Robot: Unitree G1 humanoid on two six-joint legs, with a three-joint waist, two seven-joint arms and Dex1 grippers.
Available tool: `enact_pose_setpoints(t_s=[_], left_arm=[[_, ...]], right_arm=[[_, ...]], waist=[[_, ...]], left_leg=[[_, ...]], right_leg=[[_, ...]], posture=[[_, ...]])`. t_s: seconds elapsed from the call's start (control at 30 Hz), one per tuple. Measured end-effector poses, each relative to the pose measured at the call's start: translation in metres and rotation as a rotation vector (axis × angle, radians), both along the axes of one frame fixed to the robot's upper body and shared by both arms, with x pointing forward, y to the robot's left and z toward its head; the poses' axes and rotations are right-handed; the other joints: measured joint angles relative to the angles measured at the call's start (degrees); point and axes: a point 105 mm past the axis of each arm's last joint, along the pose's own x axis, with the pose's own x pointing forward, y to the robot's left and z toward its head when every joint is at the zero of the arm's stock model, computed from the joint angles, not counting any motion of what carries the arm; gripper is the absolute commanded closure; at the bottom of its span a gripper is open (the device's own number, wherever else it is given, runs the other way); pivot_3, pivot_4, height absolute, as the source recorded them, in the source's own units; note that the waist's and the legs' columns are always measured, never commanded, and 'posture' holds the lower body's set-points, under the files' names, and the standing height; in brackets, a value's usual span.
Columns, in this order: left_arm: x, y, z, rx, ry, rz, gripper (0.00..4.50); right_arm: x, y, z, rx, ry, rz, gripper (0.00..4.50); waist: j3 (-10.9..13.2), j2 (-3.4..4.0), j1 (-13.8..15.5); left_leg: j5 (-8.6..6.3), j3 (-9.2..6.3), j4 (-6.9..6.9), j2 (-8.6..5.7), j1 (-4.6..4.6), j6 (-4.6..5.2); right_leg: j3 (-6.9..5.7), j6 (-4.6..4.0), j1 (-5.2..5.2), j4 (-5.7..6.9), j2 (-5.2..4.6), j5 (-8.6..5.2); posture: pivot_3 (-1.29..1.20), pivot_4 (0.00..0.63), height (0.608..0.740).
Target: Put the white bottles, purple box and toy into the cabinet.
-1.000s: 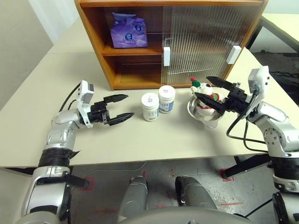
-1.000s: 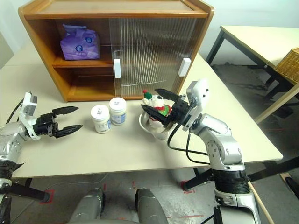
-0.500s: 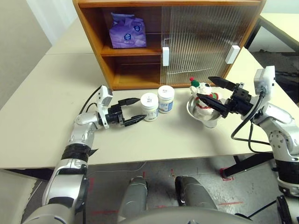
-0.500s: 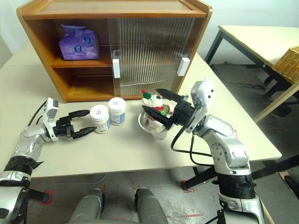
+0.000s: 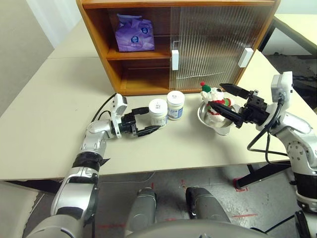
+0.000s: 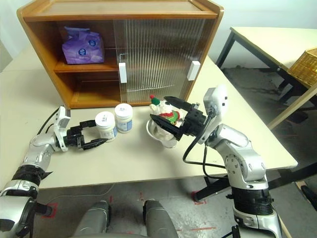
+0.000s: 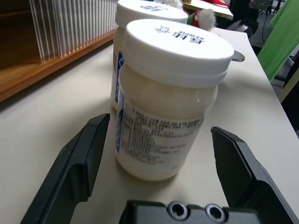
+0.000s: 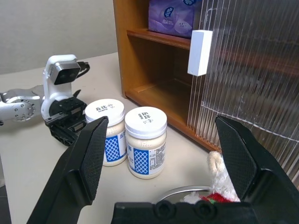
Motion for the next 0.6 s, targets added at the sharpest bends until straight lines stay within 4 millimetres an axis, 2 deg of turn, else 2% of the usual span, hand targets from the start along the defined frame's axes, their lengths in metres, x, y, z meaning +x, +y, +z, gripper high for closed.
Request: enact_pose_setpoints(t_s=[0.6], left_arm=[[0.0036,-0.003,-0.0032,0.0,0.002,0.009,0.02]], right_arm=[[-0.0001,0.0006,0.0024,0.0,-0.009,-0.009,0.0]], waist=[[0.0,0.05,-0.2]], left_leg=[[0.06,0.08,0.03,-0.02,0.05,0.11]], right_leg=[[-0.03,0.08,0.06,0.0,0.02,0.05]], posture=[[-0.04,0.066,0.74]])
